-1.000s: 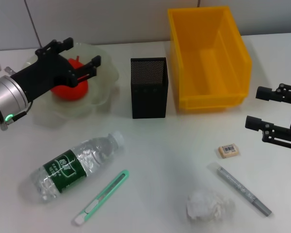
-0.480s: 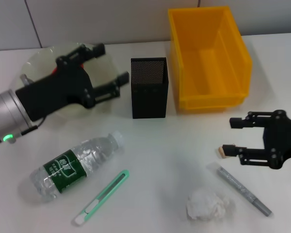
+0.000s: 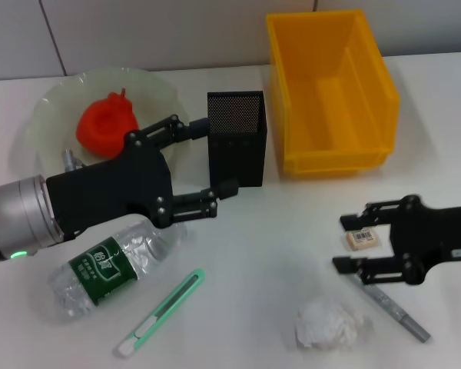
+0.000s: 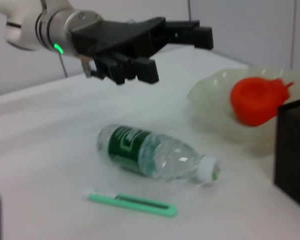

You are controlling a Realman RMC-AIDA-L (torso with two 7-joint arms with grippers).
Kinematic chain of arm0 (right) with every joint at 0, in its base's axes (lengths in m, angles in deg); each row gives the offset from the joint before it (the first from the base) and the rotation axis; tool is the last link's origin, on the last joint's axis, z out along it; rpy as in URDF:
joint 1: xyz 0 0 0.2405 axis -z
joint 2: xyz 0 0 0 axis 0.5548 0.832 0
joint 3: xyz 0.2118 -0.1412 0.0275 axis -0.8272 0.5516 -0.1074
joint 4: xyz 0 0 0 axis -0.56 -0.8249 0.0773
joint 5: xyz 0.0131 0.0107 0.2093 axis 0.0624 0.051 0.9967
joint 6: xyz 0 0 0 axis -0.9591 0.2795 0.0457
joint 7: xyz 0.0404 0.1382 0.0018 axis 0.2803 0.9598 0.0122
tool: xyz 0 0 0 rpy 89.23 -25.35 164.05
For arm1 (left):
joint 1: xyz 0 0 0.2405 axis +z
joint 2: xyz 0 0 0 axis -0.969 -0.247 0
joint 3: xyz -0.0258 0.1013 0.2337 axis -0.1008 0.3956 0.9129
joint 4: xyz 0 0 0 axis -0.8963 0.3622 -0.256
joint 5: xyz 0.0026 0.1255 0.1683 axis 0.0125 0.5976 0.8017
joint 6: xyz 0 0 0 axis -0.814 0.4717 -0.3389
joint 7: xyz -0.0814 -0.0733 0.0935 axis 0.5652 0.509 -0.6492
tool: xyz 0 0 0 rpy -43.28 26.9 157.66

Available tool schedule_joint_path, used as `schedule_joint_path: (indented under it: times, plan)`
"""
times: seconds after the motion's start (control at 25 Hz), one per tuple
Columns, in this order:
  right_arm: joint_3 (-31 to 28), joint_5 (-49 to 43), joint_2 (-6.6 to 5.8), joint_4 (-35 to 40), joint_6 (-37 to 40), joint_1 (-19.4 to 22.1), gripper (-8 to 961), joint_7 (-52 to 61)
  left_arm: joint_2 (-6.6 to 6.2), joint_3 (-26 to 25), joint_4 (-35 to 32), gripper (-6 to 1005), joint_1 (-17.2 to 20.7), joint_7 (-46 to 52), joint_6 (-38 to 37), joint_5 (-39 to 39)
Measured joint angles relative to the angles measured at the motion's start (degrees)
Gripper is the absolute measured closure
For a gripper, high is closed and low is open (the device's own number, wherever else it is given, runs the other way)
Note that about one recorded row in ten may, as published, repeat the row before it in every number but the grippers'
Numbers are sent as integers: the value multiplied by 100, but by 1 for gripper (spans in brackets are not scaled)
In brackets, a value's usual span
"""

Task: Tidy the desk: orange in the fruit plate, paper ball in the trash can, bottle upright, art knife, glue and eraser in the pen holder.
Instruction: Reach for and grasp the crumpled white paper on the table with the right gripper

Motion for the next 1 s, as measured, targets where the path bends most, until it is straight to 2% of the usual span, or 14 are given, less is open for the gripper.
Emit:
schedule_joint_path:
  times: [0.2,1.0]
  plan:
    - [507,-593,2,199,-13,-201,301,586,2,-2,21,138,30,15,-160,113]
    - [1135,-1408,26,624,-62,-294,300,801,12,3,2,139,16,47,-141,112]
